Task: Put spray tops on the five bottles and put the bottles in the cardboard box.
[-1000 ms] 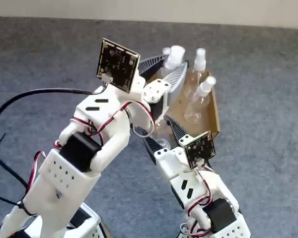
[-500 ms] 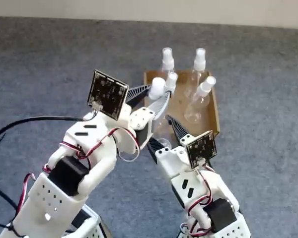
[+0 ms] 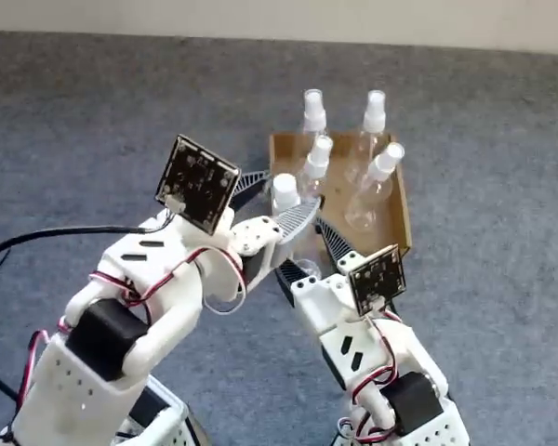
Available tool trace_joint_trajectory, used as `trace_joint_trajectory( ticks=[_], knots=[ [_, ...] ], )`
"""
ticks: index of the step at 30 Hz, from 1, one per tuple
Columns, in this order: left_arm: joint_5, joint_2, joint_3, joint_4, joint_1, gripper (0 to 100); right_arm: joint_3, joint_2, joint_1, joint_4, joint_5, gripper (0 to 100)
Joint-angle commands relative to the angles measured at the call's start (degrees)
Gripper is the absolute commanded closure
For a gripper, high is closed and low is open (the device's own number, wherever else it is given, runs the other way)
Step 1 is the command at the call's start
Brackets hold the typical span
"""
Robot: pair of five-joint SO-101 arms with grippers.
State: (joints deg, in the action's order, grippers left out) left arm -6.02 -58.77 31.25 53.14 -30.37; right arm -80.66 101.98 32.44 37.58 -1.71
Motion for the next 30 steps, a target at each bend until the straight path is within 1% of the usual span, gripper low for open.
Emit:
trace_joint_trajectory(
  ticks=[1,6,13,19,26,27,30],
  knots=[
    [2.8,-0.4,-6.0,-0.1,3.6,89,0.7,0.7,-1.1,0.0,0.4,99.4],
    [3.1,1.8,-5.8,-0.4,5.0,91,0.7,0.7,-1.1,0.1,0.4,99.4],
    [3.2,8.0,-5.8,-0.2,4.5,91,0.7,0.7,-1.1,0.2,0.4,99.4],
    [3.2,8.6,-5.8,1.0,4.4,91,0.7,0.7,-1.1,0.2,0.4,99.4],
    [8.9,8.3,-4.4,2.2,2.6,91,0.7,0.7,-1.2,0.2,0.4,99.4],
    [8.9,8.1,-5.4,2.4,3.4,91,0.8,0.7,-1.2,0.2,0.4,99.4],
    [8.9,5.5,-8.7,3.9,10.0,91,0.9,0.0,-3.1,0.2,0.2,99.4]
  ],
)
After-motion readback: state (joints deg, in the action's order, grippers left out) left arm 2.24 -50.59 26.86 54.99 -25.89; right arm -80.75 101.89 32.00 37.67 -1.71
